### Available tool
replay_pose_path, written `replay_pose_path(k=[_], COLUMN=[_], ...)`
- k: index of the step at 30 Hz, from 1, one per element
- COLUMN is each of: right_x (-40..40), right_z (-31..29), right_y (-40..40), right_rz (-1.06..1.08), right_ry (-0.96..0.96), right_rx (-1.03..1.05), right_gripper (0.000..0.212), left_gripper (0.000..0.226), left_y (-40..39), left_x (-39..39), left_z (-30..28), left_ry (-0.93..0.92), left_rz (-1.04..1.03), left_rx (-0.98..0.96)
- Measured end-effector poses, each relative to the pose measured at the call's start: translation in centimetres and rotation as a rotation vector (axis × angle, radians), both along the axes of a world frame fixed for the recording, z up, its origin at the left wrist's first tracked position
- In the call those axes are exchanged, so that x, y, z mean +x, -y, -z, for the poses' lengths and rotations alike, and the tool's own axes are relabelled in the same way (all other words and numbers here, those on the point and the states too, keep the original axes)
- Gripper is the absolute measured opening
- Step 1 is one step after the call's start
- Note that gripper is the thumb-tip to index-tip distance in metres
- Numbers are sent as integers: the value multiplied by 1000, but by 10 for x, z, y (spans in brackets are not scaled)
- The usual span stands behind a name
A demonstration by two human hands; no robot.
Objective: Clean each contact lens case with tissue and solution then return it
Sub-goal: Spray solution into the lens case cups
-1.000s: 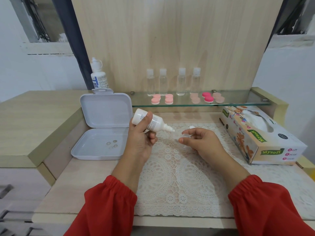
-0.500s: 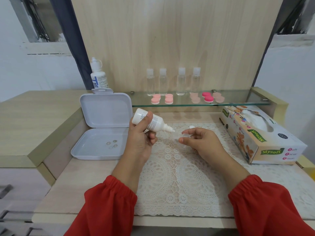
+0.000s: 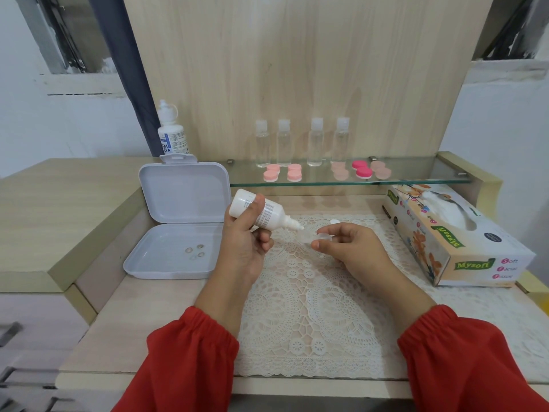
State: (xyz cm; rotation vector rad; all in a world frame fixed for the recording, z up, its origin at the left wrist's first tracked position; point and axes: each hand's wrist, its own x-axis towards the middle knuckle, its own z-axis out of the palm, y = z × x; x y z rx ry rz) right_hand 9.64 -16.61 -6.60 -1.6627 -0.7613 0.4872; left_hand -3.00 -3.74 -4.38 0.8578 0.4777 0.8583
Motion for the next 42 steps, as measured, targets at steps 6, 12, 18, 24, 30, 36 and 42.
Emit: replay_pose_path(k=[6, 12, 18, 24, 30, 36, 42], right_x=[0, -1, -2, -5, -7, -8, -8], right_z=[0, -1, -1, -3, -5, -6, -7], right_y=[1, 1, 1, 1, 1, 1, 2], right_rz=[-4, -11, -34, -45, -38, -41, -51], right_ry=[2, -14, -9, -5, -12, -20, -34], right_rx=[-11, -10, -26, -37, -33, -39, -36], right_gripper=[23, 23, 25, 25, 27, 27, 26], left_gripper=[20, 30, 51, 51, 56, 53, 49], left_y=[0, -1, 0, 4, 4, 4, 5], left_x=[0, 0, 2, 4, 6, 6, 6], left_z=[0, 1, 3, 5, 9, 8, 8], left_ry=[-8, -8, -14, -37, -58, -53, -56], left_rz=[-2, 5, 59, 114, 125, 141, 142], left_rx=[-10, -10, 30, 88, 145, 153, 154])
